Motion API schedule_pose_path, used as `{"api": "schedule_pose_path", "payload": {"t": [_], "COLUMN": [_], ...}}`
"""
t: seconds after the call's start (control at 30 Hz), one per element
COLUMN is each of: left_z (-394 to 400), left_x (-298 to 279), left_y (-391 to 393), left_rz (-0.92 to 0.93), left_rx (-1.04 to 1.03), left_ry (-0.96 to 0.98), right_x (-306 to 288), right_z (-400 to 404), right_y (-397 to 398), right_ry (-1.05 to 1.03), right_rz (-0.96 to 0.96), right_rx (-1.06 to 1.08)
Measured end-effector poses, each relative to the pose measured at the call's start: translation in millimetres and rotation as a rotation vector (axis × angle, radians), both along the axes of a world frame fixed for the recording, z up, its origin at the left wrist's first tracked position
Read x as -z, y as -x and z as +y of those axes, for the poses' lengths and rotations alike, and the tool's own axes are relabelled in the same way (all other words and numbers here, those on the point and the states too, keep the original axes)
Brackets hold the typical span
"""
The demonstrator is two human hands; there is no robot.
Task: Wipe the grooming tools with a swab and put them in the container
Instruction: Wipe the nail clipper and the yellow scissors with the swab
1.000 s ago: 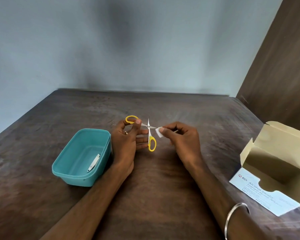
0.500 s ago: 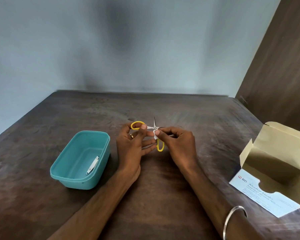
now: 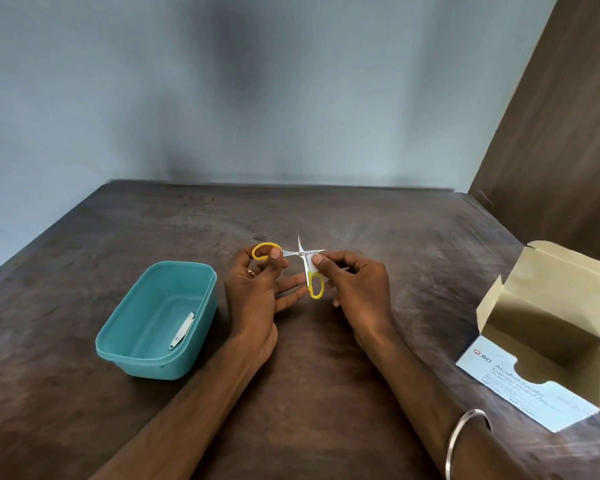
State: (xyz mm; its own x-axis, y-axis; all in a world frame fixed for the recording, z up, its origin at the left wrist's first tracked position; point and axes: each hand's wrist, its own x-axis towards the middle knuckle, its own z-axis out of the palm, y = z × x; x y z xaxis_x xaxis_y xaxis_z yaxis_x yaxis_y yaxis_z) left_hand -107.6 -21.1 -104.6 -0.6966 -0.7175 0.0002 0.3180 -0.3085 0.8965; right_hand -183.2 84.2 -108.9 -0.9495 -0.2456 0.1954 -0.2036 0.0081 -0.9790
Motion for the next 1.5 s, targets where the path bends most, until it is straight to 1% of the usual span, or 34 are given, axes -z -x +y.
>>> {"api": "schedule_pose_path", "payload": {"t": [0.17,0.33,0.6,0.83,1.03,1.23,1.4,1.5], "left_z": [1,0,4,1,2,1,1,-1], "left_x": [-1,0,0,-1,-1,-2,-3,-4], "left_y": [-1,-2,-3,-1,-1,-1,-3,-2], "left_rz": [-0.01,-0.016,-0.025,-0.044,-0.039,-0.06,-0.09,-0.097], "left_rx": [0.049,0.053,0.03,0.036,0.021,0.022,0.031,0.027], "left_ry": [0.014,0.009,0.032,0.026,0.039,0.057,0.109,0.138], "right_x": [0,-2,-3,-2,-4,-5,-8,-10], "right_z": [1,2,5,2,8,11,15,18], "right_y": [-2,-2,0,-3,2,7,10,10], "right_ry": [0.012,-0.019,-0.152,-0.077,-0.151,-0.17,-0.159,-0.118], "right_rz": [-0.005,0.0,0.01,0.04,0.001,-0.02,-0.062,-0.113], "right_rx": [-0.131,-0.133,-0.14,-0.125,-0.182,-0.259,-0.302,-0.313]}}
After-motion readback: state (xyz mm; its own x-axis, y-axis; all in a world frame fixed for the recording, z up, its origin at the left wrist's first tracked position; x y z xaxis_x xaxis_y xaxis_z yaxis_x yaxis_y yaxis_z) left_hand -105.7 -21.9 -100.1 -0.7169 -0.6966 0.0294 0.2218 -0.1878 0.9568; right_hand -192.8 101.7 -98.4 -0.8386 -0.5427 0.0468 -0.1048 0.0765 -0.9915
